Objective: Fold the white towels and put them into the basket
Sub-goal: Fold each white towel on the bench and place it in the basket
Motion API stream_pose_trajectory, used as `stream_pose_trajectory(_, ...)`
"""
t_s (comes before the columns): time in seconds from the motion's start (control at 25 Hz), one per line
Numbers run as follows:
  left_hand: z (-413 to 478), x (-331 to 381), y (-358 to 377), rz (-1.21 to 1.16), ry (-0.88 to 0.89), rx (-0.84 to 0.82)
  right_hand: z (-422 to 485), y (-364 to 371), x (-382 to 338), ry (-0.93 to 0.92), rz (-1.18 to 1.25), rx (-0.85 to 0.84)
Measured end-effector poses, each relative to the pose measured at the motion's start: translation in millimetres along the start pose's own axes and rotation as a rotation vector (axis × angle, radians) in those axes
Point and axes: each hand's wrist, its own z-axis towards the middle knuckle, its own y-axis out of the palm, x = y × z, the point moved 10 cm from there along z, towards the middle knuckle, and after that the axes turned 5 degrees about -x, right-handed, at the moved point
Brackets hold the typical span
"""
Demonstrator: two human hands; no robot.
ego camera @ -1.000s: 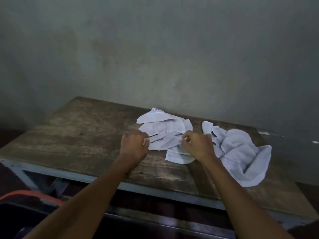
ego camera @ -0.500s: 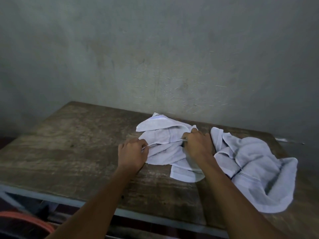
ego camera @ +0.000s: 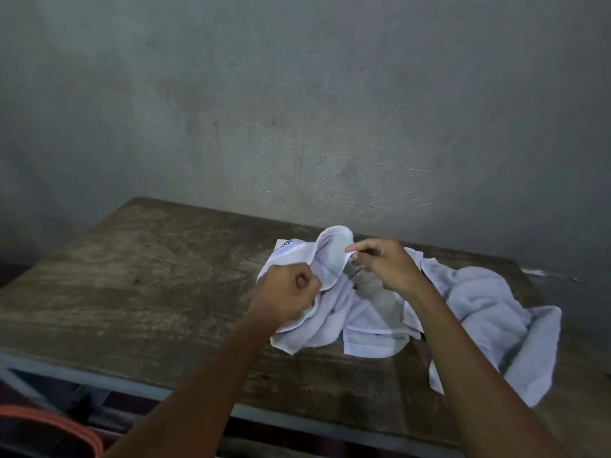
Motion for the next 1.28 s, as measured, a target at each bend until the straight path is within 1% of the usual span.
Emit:
stream_pose_trajectory(0.04,6.2,4.3,-9.4,0.002,0.017,0.074,-3.8,2.5,-1.3,-0.007,-0.015,-0.059)
stream_pose_trajectory(0.08,13.9,12.6,-12.8,0.032,0.053,0.082,-8.2,5.9,-4.0,-0.018,-0.050,-0.124)
stream_pose_trajectory(0.2,35.8,22.3,4.0,0.207,0.121,-0.093,-16.4,17.5,-7.7,-0.022,-0.144,-0.286)
stream_pose_trajectory(0.24,36.9,27.6,9.2,0.250,0.135,-0.121,-19.6,20.0,-10.7,-0.026,-0.167,-0.326)
stream_pose_trajectory(0.32,36.4,37.0,9.9,0.271,0.174,-0.082,-23.6,18.7,-14.1,-0.028,-0.211,-0.361)
stream_pose_trajectory(0.4,34.9,45.4,0.7,0.267,0.183,-0.024,-26.2,11.4,-16.2,-0.003,-0.162,-0.323)
stream_pose_trajectory(0.52,40.8,52.0,-7.1,0.231,0.187,-0.055,-25.9,0.3,-19.9,0.012,-0.013,-0.203)
stream_pose_trajectory(0.56,43.1,55.4,-10.5,0.221,0.188,-0.061,-25.3,-0.4,-21.5,0.013,0.007,-0.191)
stream_pose_trajectory(0.68,46.0,61.6,-22.4,0.210,0.161,-0.045,-23.4,3.7,-29.9,0.003,-0.039,-0.241)
stream_pose_trajectory(0.76,45.9,69.4,-26.6,0.189,0.171,-0.057,-26.5,-1.8,-38.1,-0.003,-0.080,-0.240)
stream_pose_trajectory(0.8,44.5,77.1,-28.2,0.224,0.195,-0.071,-29.8,-6.3,-44.2,-0.020,-0.111,-0.237)
stream_pose_trajectory(0.88,39.1,94.3,-36.4,0.386,0.261,-0.097,-38.5,-17.9,-62.0,-0.061,-0.182,-0.218)
stream_pose_trajectory(0.96,32.5,106.1,-55.2,0.547,0.290,-0.118,-48.3,-40.7,-86.0,-0.082,-0.242,-0.150)
stream_pose_trajectory(1.04,24.3,113.8,-86.3,0.658,0.269,-0.108,-59.6,-63.9,-120.0,-0.104,-0.300,-0.101)
stream_pose_trajectory(1.16,18.5,131.4,-137.6,0.779,0.234,-0.087,-73.0,-81.4,-174.6,-0.142,-0.425,-0.117)
stream_pose_trajectory(1.28,9.2,160.2,-195.8,0.854,0.212,-0.045,-92.7,-104.7,-232.6,-0.187,-0.424,-0.030)
